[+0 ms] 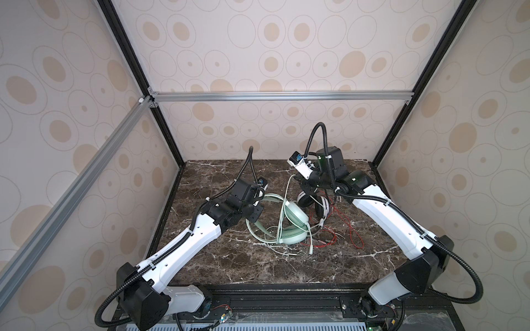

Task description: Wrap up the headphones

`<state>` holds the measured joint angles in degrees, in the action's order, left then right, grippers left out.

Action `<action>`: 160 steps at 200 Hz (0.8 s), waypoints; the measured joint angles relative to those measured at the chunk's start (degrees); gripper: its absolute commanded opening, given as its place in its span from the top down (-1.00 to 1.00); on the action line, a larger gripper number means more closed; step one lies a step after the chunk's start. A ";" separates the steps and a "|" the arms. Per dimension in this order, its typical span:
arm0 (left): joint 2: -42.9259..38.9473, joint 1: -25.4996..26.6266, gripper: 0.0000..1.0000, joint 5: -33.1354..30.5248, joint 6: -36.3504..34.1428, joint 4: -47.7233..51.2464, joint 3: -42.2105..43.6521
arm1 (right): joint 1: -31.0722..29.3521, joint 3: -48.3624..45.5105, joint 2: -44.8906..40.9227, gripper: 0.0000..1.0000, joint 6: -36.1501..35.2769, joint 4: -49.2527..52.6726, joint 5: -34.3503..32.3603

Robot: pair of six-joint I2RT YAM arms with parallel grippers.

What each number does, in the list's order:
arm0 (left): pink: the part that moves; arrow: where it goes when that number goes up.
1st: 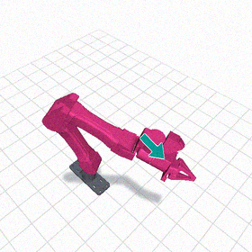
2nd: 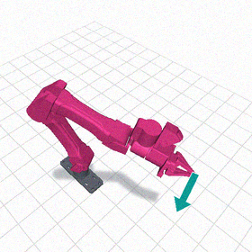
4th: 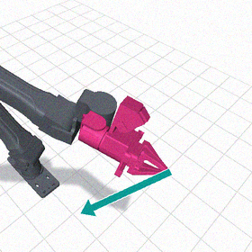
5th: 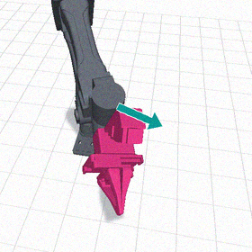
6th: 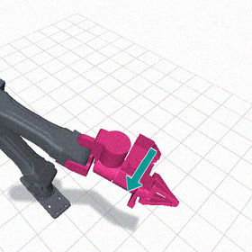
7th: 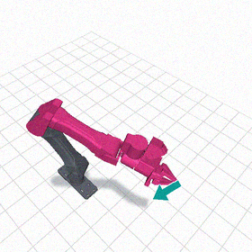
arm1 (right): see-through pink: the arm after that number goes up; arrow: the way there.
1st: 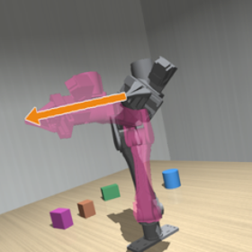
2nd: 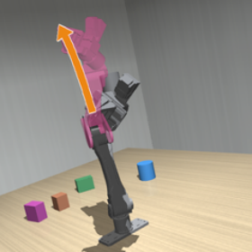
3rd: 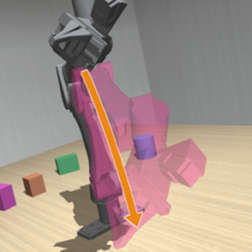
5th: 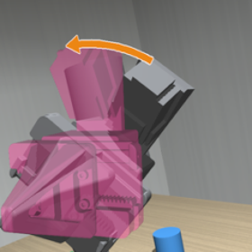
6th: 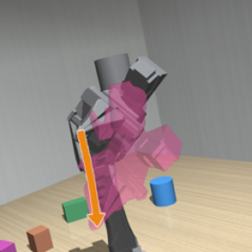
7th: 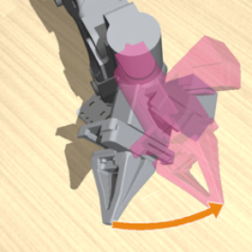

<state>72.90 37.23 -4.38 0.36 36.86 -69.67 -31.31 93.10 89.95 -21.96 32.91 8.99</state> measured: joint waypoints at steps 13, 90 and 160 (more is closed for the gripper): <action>-0.48 0.00 1.00 0.85 0.02 -0.22 0.00 | 1.16 0.00 1.53 1.00 1.46 -0.09 3.65; -1.11 -0.28 1.00 6.62 1.81 -0.79 -0.50 | 6.64 -3.87 6.16 0.80 11.89 -7.61 27.28; -1.14 -0.26 1.00 9.97 3.23 -0.70 -2.93 | 7.43 -6.71 9.22 0.78 18.10 -14.03 37.38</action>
<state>71.77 36.97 5.58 3.60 36.16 -72.60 -23.88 86.39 99.18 -3.86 18.87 46.37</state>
